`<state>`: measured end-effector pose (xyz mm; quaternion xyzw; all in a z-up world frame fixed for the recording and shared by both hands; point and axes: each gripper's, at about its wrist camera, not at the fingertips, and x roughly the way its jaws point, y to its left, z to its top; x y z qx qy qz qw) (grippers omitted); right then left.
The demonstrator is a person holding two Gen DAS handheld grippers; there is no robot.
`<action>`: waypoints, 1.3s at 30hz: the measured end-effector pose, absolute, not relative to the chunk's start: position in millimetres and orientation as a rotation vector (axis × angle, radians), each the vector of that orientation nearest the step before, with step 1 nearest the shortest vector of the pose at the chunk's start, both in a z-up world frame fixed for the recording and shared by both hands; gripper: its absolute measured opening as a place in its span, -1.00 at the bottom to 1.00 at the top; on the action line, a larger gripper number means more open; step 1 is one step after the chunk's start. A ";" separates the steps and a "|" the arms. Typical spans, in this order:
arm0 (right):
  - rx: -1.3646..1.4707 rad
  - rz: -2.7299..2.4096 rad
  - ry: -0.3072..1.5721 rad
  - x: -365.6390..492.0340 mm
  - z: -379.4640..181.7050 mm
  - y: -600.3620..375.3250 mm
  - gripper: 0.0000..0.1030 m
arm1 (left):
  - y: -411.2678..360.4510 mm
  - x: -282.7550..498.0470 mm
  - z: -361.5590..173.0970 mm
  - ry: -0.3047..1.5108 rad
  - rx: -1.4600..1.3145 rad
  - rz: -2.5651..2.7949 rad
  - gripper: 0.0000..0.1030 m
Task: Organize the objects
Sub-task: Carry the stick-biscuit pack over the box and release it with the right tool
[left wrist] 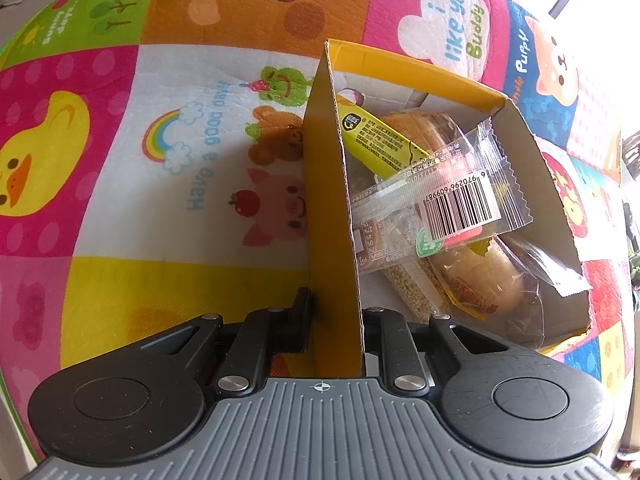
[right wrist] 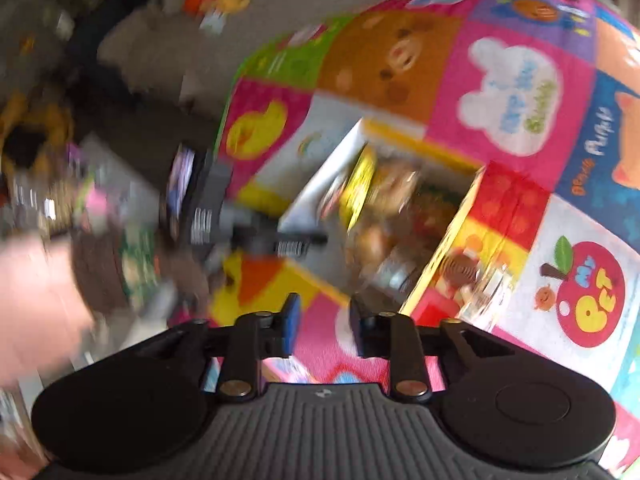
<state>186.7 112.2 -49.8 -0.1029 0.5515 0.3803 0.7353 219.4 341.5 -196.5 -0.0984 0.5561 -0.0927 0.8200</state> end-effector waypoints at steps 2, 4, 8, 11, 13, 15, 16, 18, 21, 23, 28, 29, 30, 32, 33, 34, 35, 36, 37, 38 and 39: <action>-0.318 0.894 1.255 169.6 -77.7 127.4 -0.39 | 341.6 219.2 -196.8 1.183 -0.211 -0.200 -0.61; -0.453 0.971 1.252 146.3 -107.1 146.9 -0.39 | 341.3 218.8 -197.1 1.183 -0.210 -0.203 -0.61; -0.762 1.115 1.077 98.3 -152.6 182.4 -0.39 | 340.6 218.5 -197.0 1.182 -0.202 -0.210 -0.61; -0.889 1.173 1.028 81.1 -179.3 199.1 -0.31 | 340.2 218.0 -196.8 1.182 -0.202 -0.207 -0.61; -0.927 1.198 1.023 75.8 -193.9 205.3 -0.19 | 339.7 217.7 -196.5 1.183 -0.202 -0.205 -0.61; -0.955 1.180 1.022 76.4 -206.2 205.4 -0.19 | 339.4 217.7 -196.2 1.184 -0.202 -0.203 -0.61; -0.908 1.181 1.050 82.8 -205.1 202.8 -0.20 | 339.5 217.8 -196.2 1.184 -0.203 -0.203 -0.61; -0.836 1.133 1.121 97.5 -202.1 197.2 -0.50 | 339.6 217.9 -196.2 1.184 -0.202 -0.204 -0.61; -0.732 1.060 1.185 118.9 -189.0 179.3 -0.57 | 340.0 217.6 -196.2 1.182 -0.203 -0.203 -0.61; -0.620 1.021 1.258 134.8 -174.4 162.4 -0.57 | 340.0 217.4 -196.2 1.181 -0.203 -0.204 -0.61; -0.346 0.939 1.351 154.4 -122.5 118.6 -0.57 | 340.6 216.7 -196.1 1.179 -0.205 -0.204 -0.61; -0.287 0.927 1.362 158.5 -110.0 109.6 -0.56 | 340.6 216.5 -196.0 1.179 -0.206 -0.204 -0.61; -0.230 0.914 1.367 161.9 -98.2 103.6 -0.56 | 340.7 216.5 -196.0 1.179 -0.205 -0.205 -0.61; -0.114 0.893 1.357 170.6 -73.7 93.7 -0.57 | 340.6 216.4 -196.0 1.180 -0.205 -0.205 -0.61; -0.071 0.883 1.341 174.4 -63.9 93.0 -0.57 | 340.6 216.4 -196.0 1.180 -0.205 -0.205 -0.61; -0.032 0.870 1.314 179.1 -53.5 91.2 -0.57 | 340.6 216.4 -196.0 1.180 -0.205 -0.204 -0.61; 0.002 0.854 1.282 185.8 -43.5 89.5 -0.57 | 340.5 216.4 -196.0 1.180 -0.205 -0.204 -0.61; 0.029 0.840 1.248 191.4 -35.4 89.7 -0.56 | 340.6 216.4 -196.0 1.179 -0.205 -0.204 -0.61; 0.057 0.822 1.211 196.6 -28.3 91.7 -0.56 | 340.8 216.3 -196.1 1.179 -0.205 -0.204 -0.61; 0.084 0.801 1.165 201.6 -22.0 93.7 -0.56 | 341.0 216.3 -196.1 1.179 -0.206 -0.204 -0.61; 0.104 0.783 1.126 207.1 -15.9 95.3 -0.56 | 341.1 216.3 -196.1 1.179 -0.208 -0.205 -0.61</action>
